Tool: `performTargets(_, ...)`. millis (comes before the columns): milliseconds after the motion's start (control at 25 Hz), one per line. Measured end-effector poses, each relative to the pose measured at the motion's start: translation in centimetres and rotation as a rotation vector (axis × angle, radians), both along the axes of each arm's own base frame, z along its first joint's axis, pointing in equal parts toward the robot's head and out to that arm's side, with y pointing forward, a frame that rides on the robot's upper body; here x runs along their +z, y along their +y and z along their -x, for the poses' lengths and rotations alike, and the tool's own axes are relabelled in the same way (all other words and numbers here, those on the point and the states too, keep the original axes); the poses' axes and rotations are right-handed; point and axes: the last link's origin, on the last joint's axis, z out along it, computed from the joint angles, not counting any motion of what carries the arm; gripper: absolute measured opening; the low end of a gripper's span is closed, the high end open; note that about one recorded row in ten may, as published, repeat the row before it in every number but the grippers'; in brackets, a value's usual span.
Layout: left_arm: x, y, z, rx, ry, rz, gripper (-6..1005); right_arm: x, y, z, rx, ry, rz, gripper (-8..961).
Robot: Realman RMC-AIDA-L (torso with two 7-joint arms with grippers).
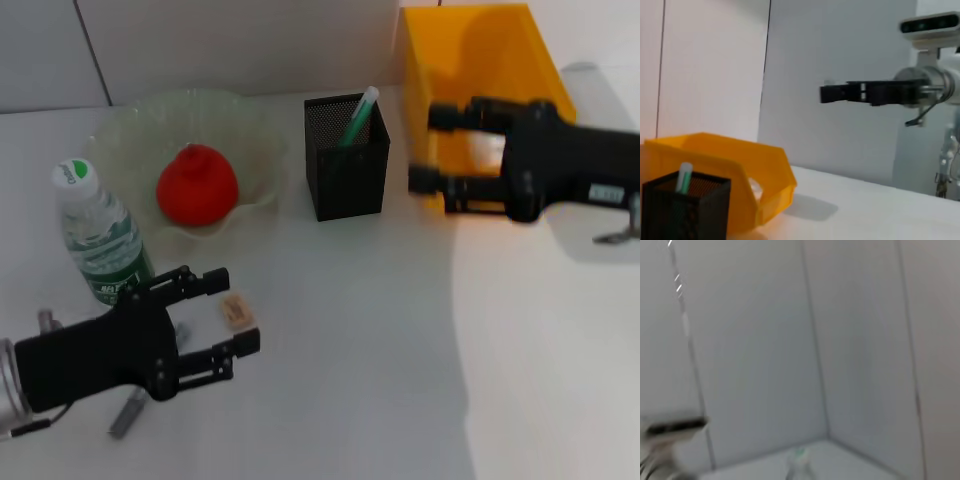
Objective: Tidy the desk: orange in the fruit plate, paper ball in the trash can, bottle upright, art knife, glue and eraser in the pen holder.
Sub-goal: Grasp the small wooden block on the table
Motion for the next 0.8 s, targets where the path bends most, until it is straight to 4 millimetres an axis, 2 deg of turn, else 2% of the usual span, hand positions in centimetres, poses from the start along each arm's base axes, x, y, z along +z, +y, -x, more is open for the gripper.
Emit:
performTargets(80,0.5,1.3,-0.5,0.024,0.089,0.032,770,-0.4,-0.9,-1.4,0.002,-0.125,0.072,761)
performTargets(160,0.7,1.7,-0.8,0.020,0.122,0.040,770,-0.5,-1.2,-1.8,-0.002,-0.154,0.093,761)
performTargets(280,1.2,2.9,-1.5,0.040,0.180,0.062,770,-1.1,-2.4,-3.7,-0.035,-0.225,0.173,761)
performTargets(400,1.3,3.8,-1.7,0.072,0.233,0.076,770,-0.8,-2.8,-4.6,-0.065,-0.225,0.178,761)
performTargets(480,1.2,5.1,-2.5,0.107,0.318,0.095,770,-0.3,-3.4,-5.7,-0.097,-0.204,0.165,761)
performTargets(520,0.8,5.9,-3.2,0.116,0.388,0.113,770,0.0,-3.7,-6.2,-0.106,-0.189,0.160,761)
performTargets(600,0.6,6.1,-3.5,0.118,0.410,0.122,770,0.6,-4.3,-7.1,-0.121,-0.155,0.139,761)
performTargets(680,-0.4,7.1,-4.9,0.118,0.544,0.138,770,0.9,-4.8,-7.9,-0.132,-0.129,0.126,761)
performTargets(800,-1.0,7.7,-5.7,0.118,0.633,0.129,770,1.0,-5.1,-8.8,-0.154,-0.105,0.125,761)
